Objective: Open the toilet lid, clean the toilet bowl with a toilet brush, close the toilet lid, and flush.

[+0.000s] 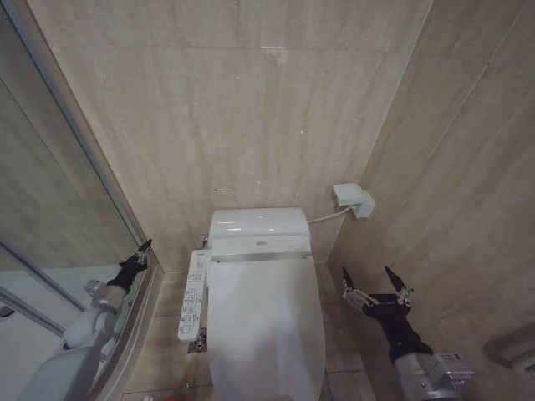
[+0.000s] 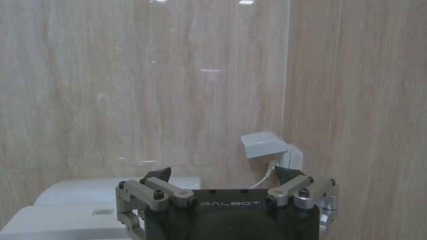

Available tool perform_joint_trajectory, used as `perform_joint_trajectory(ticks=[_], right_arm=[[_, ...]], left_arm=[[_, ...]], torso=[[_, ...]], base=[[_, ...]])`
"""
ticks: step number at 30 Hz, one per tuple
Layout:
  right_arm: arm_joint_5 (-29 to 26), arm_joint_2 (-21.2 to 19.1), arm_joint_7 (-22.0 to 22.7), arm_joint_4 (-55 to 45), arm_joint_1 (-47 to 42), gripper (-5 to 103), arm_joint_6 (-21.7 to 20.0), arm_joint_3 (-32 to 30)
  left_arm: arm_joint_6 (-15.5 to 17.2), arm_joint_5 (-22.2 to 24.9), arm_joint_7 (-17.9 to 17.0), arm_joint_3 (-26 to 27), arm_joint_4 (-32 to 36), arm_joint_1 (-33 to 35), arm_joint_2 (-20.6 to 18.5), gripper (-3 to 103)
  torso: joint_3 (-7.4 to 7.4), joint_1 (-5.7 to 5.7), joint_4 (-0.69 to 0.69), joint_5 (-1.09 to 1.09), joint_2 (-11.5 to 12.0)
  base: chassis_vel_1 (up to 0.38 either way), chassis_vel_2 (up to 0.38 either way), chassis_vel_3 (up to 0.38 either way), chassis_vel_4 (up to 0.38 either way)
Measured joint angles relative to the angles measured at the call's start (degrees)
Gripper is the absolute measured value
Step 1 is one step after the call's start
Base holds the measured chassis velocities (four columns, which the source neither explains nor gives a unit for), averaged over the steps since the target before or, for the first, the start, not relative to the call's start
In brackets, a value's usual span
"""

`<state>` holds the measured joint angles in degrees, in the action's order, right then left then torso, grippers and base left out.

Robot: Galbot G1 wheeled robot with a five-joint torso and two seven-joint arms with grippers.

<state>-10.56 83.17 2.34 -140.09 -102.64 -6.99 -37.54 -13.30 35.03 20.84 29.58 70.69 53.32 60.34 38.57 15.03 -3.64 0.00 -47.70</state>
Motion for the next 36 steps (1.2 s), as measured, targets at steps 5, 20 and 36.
perform_joint_trajectory(ticks=[5,20,36], right_arm=[[0.0,0.0,0.0,0.0,0.0,100,0.0,0.0],[0.0,0.0,0.0,0.0,0.0,100,0.0,0.0],[0.0,0.0,0.0,0.0,0.0,100,0.0,0.0]], left_arm=[[-1.3,-0.8,1.5,-4.1,-5.8,-5.4,1.6,0],[-5.7,-1.6,9.1,-12.8,-19.5,-17.4,0.6,0],[-10.3,-3.6,19.3,-17.6,-29.0,-23.0,3.6,0]], torso=[[0.0,0.0,0.0,0.0,0.0],[0.0,0.0,0.0,0.0,0.0],[0.0,0.0,0.0,0.0,0.0]], base=[[0.0,0.0,0.0,0.0],[0.0,0.0,0.0,0.0],[0.0,0.0,0.0,0.0]])
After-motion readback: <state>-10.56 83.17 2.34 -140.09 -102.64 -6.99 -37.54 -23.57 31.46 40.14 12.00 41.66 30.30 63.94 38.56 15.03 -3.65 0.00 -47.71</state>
